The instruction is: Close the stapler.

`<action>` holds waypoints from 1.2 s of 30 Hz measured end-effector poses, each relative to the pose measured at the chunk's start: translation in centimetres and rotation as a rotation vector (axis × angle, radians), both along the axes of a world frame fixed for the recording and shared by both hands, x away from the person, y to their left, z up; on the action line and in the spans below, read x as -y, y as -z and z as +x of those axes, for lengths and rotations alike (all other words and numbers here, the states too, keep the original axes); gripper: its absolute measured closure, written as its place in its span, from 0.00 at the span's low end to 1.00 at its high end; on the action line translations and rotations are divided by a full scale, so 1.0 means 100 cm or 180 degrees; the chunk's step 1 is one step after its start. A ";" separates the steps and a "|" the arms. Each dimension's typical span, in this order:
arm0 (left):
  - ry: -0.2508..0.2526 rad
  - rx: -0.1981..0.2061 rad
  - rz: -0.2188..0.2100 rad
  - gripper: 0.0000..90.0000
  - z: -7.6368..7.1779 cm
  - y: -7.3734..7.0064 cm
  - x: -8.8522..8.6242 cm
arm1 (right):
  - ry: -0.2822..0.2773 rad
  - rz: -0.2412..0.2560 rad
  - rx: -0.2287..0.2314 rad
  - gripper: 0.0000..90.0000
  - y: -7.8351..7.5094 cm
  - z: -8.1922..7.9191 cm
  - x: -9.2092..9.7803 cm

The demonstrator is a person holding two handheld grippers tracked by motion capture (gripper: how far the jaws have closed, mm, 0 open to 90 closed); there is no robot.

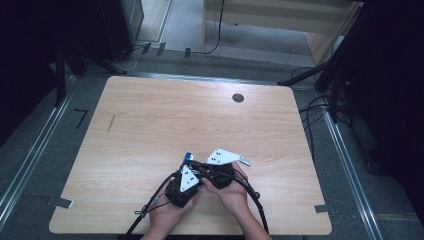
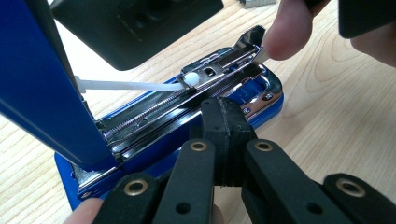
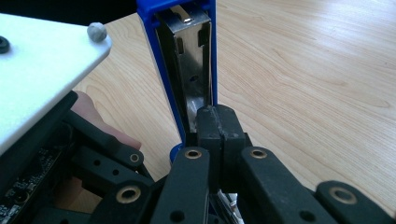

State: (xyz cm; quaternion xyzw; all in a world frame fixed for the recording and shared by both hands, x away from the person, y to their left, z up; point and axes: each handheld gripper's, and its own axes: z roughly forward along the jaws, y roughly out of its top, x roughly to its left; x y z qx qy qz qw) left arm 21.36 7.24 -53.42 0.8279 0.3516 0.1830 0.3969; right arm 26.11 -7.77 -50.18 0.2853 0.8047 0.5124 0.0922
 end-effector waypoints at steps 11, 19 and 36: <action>-0.0005 0.0017 -0.0010 1.00 0.000 0.000 0.001 | -0.0049 0.0129 0.0093 1.00 -0.020 -0.002 0.003; -0.0008 0.0021 0.0000 1.00 0.000 0.000 0.000 | -0.0126 0.0061 0.0164 1.00 -0.026 0.000 -0.009; -0.0017 0.0025 0.0019 1.00 0.000 0.000 0.000 | -0.0343 0.0255 0.0027 1.00 -0.017 0.015 -0.016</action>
